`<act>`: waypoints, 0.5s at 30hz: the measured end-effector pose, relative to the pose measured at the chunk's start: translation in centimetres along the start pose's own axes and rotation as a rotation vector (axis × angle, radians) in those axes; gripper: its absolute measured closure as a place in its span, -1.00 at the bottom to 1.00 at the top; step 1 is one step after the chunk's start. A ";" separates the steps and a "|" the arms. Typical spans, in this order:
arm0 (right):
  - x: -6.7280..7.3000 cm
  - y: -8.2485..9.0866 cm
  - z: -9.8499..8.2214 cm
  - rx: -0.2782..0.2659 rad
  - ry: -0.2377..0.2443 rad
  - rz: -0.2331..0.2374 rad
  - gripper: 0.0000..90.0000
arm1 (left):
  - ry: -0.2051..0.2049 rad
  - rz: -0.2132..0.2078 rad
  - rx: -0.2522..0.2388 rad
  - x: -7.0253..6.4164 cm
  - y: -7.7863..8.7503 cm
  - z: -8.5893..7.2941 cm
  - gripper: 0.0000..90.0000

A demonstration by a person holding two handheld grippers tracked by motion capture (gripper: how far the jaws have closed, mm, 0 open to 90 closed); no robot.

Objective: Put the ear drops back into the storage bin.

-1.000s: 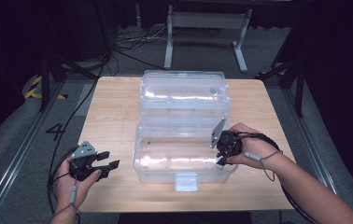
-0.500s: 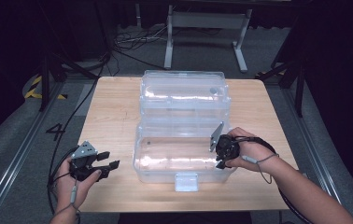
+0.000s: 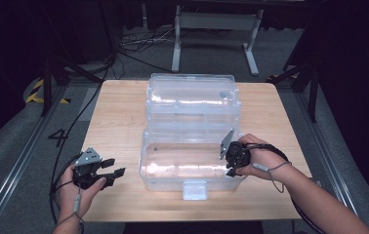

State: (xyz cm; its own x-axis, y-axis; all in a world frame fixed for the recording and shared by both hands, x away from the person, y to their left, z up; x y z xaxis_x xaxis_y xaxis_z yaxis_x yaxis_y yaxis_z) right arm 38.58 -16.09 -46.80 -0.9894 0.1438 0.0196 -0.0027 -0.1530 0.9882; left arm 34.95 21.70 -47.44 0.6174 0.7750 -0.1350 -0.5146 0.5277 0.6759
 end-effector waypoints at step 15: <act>0.2 1.3 0.1 -0.052 -0.036 -0.009 0.37 | 0.002 0.001 0.010 0.1 -0.1 -0.1 -0.02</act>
State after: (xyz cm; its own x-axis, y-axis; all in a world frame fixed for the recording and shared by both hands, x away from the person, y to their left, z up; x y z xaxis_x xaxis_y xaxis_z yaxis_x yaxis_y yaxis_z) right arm 38.40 -16.15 -45.51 -0.9835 0.1802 0.0175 -0.0195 -0.2016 0.9793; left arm 35.02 21.77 -47.65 0.6158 0.7762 -0.1354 -0.5096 0.5234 0.6830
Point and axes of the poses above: each handheld gripper's, and its own axes: y roughly backward along the jaws, z roughly out of its top, x roughly to its left, the point moved 8 cm from there along -y, roughly forward along the jaws, and after that the axes turned 2 degrees about x, right-handed, at the moved point
